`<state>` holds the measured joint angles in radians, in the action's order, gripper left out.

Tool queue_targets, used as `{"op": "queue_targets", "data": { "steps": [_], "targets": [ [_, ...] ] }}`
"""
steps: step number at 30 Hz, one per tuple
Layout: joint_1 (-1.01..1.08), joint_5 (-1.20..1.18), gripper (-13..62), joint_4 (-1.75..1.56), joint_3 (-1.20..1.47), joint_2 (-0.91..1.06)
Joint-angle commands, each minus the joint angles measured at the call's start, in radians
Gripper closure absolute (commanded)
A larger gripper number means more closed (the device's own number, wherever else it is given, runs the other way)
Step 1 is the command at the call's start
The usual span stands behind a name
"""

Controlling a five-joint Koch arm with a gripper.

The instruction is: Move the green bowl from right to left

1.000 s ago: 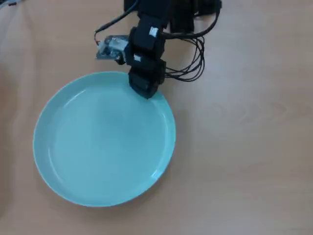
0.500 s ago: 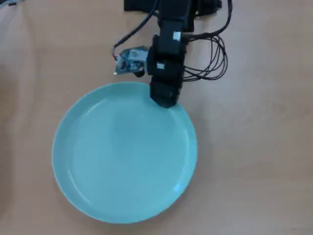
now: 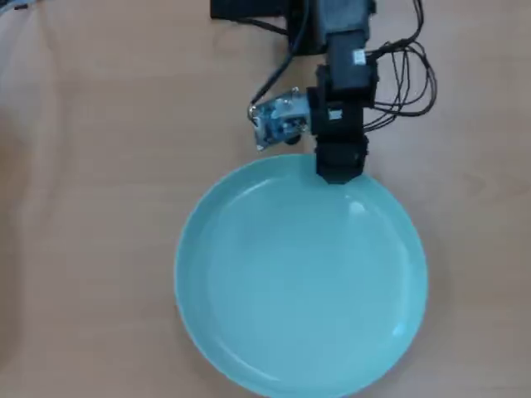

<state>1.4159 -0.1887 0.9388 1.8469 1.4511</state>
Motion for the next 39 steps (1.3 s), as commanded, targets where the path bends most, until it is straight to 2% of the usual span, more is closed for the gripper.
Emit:
{"op": "queue_targets", "data": {
  "steps": [1, 24, 39],
  "targets": [
    [-0.069, -0.005, 57.1, 0.015, -0.052, 0.006],
    [-0.612, -0.110, 57.0, 0.000, -0.117, -0.003],
    [-0.703, -0.152, 57.0, -0.002, -0.172, -0.052]
  ]
}}
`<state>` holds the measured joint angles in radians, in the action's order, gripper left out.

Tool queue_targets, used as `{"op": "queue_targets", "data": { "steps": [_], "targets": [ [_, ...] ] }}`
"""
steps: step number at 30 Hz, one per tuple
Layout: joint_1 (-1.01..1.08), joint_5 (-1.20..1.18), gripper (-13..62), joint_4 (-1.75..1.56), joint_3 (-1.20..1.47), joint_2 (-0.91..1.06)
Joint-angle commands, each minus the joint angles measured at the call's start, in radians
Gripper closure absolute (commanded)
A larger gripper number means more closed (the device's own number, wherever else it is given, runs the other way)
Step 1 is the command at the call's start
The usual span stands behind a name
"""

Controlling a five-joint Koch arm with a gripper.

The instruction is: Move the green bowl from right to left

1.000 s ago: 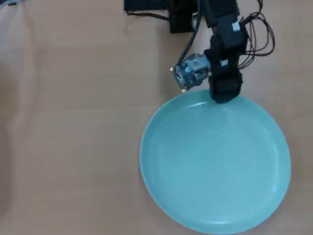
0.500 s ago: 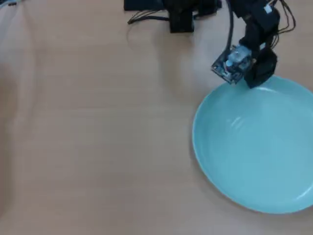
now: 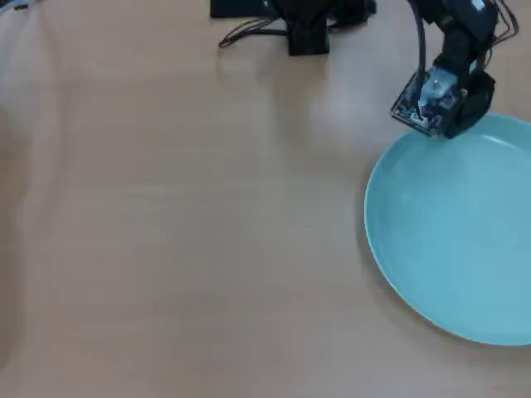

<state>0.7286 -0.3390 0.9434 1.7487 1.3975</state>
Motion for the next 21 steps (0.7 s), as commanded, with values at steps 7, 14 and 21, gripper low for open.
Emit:
{"op": "queue_targets", "data": {
  "steps": [7, 14, 21],
  "targets": [
    [0.009, -0.002, 57.0, 0.015, -0.049, 0.003],
    [0.037, -0.002, 57.1, 0.061, -0.017, 0.008],
    [0.023, 0.002, 54.5, 0.067, -0.028, 0.012]
  ]
}}
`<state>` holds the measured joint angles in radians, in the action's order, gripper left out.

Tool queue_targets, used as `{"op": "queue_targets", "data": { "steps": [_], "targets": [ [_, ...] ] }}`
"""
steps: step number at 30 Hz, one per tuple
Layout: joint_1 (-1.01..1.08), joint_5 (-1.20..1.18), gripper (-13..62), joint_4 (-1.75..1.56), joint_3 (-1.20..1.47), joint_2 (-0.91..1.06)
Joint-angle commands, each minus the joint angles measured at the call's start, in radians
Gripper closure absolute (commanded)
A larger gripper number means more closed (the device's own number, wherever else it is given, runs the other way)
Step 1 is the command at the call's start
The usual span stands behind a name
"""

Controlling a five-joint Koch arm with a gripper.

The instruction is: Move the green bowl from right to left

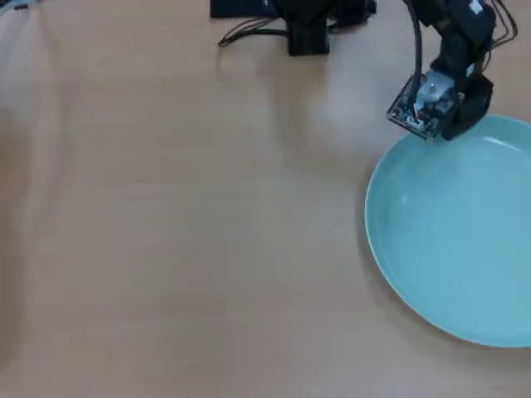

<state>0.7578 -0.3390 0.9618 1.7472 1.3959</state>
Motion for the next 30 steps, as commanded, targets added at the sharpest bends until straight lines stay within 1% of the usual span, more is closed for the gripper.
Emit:
{"op": "queue_targets", "data": {
  "steps": [1, 5, 8, 13, 16, 18, 23, 27, 30],
  "targets": [
    [-0.011, 0.000, 51.9, 0.051, -0.026, 0.014],
    [-0.015, -0.002, 39.7, 0.075, -0.028, 0.014],
    [-0.017, -0.003, 32.0, 0.083, -0.029, 0.014],
    [-0.029, -0.003, 20.9, 0.084, -0.031, 0.015],
    [-0.031, -0.005, 15.8, 0.084, -0.032, 0.020],
    [-0.032, -0.005, 14.8, 0.086, -0.038, 0.020],
    [-0.028, -0.003, 15.3, 0.114, -0.040, 0.057],
    [0.009, 0.003, 15.3, 0.150, -0.044, 0.161],
    [0.081, 0.009, 15.3, 0.199, -0.049, 0.255]
  ]
}}
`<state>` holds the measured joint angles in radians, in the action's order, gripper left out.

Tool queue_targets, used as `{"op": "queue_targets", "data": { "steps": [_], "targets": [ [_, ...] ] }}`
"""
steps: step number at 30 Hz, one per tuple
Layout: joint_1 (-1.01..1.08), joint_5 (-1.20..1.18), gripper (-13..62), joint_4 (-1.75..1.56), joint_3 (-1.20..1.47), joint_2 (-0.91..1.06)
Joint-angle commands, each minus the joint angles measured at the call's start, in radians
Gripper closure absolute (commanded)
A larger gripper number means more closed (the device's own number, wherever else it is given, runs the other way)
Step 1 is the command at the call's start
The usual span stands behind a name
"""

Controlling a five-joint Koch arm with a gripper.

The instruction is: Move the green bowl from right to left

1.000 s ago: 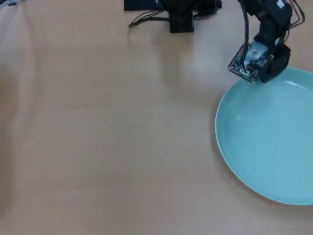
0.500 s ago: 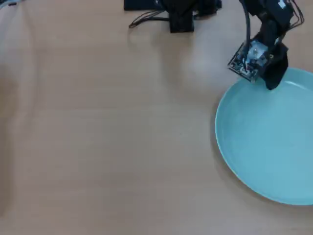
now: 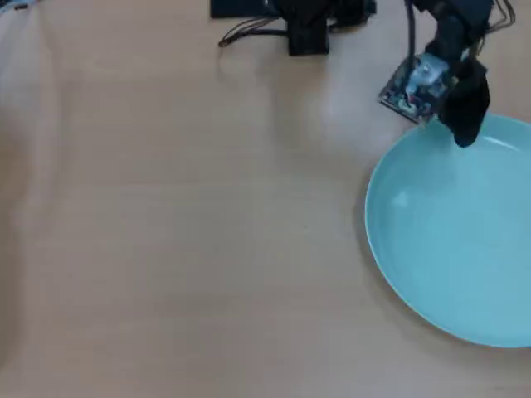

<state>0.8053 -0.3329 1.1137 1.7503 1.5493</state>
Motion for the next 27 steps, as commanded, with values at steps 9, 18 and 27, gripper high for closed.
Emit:
{"op": "queue_targets", "data": {
  "steps": [9, 18, 27],
  "targets": [
    [0.252, 0.184, 15.3, 0.192, -0.170, 0.258],
    [0.379, 0.268, 15.3, 0.241, -0.264, 0.256],
    [0.403, 0.310, 15.3, 0.241, -0.262, 0.256]
  ]
}}
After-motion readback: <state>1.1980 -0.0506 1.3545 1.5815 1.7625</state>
